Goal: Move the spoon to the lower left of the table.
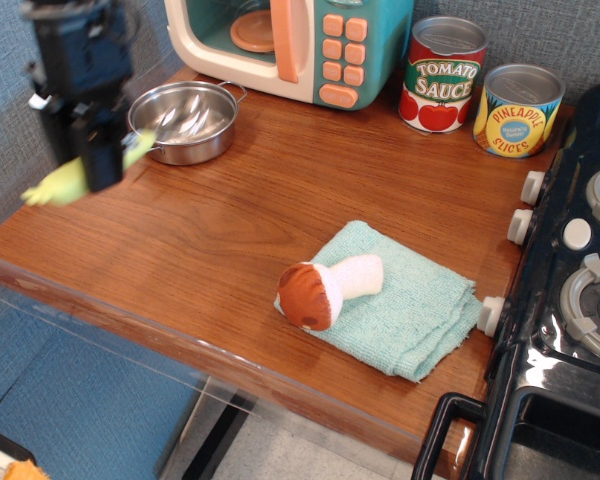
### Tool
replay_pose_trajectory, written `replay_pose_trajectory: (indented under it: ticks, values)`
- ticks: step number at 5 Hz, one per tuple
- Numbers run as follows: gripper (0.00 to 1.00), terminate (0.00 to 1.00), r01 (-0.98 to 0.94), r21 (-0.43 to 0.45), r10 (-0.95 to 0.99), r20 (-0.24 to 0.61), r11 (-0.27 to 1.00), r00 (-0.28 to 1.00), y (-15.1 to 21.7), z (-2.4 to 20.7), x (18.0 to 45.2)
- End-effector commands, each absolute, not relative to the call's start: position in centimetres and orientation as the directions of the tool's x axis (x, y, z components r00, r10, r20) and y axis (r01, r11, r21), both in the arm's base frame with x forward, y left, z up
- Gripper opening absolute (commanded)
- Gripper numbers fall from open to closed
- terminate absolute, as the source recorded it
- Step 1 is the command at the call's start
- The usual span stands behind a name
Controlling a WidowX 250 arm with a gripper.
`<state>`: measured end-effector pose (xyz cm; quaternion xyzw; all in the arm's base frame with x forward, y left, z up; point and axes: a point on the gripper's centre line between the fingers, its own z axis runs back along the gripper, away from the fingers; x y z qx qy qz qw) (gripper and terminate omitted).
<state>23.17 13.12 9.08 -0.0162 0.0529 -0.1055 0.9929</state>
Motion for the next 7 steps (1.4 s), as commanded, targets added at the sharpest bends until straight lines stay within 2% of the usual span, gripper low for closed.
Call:
replay_pose_trajectory:
  ticks: [1,2,4,5,6,7]
  values:
    - [0.0,0.0,0.211,0.095,-0.196,-0.148,0.973,0.969,16.2,7.6,22.4]
    - [0.0,0.0,0.21,0.138,-0.179,-0.211,0.968,0.961,16.3,6.4,23.2]
    - [0.0,0.0,0.169,0.163,-0.132,-0.215,0.972,0.968,16.5,5.3,24.7]
    - [1.0,0.0,0.112,0.145,-0.088,-0.161,0.983,0.983,17.1,5.2,25.6]
    - [1.0,0.0,0.121,0.07,-0.114,-0.095,0.99,0.989,16.9,5.4,26.3]
    - [1.0,0.0,0.158,0.036,-0.161,0.065,0.987,0.985,16.0,7.9,26.7]
